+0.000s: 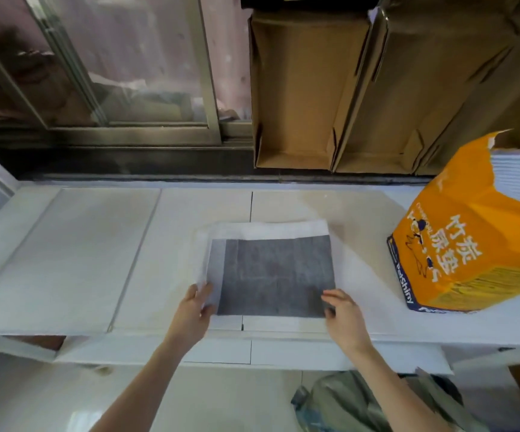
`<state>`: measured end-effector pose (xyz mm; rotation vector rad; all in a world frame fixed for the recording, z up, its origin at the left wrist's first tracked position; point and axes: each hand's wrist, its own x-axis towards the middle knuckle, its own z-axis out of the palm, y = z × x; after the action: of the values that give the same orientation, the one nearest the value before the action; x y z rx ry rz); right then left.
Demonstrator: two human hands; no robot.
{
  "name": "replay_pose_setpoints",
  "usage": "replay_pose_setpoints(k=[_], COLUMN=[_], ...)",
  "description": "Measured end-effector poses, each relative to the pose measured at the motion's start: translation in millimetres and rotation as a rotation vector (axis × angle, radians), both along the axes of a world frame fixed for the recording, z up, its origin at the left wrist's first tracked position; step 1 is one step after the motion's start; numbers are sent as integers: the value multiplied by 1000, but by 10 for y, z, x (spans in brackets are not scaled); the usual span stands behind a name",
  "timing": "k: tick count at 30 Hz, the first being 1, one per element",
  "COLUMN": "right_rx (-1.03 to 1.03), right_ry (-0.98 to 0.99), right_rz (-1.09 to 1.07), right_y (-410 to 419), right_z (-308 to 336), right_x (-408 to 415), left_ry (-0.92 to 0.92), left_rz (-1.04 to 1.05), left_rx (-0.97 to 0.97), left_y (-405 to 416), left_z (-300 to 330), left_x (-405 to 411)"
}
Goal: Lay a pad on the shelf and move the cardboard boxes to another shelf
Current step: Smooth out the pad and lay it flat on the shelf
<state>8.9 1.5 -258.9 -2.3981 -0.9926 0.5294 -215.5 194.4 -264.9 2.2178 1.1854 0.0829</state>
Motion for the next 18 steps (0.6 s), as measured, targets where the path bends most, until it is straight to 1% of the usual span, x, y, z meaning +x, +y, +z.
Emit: replay_pose_setpoints(k=[3,5,6,7,8,9,11,13,14,16,18], right_rx=[-17,-70,-111,-136,-126,-92,-43,-69,-99,-171,-233], right_ry=[-44,-107,-159,-211,-251,-273,-300,-345,-368,-384,-339], right_rz=[0,11,29,51,79,118,216,302,333,365,360], right_y=[3,21,36,65,108,167,328,504,584,693,735], right_z=[18,67,95,122,146,159,156,104,71,-19,-124], right_x=[6,11,7,0,-7,-19,-52,-57,-39,12,75], left_ry=[14,122,190,231,230,199,149,162,179,202,256], left_rz=[-19,9,34,52,44,2,-170,-328,-374,-410,-415], left_rx=[55,128,194,258,305,331,372,409,411,371,307], left_y=[55,69,71,67,65,65,58,33,16,7,67], left_z=[20,90,127,161,191,203,203,146,109,3,-116], left_x=[29,62,82,111,152,205,359,559,649,771,839])
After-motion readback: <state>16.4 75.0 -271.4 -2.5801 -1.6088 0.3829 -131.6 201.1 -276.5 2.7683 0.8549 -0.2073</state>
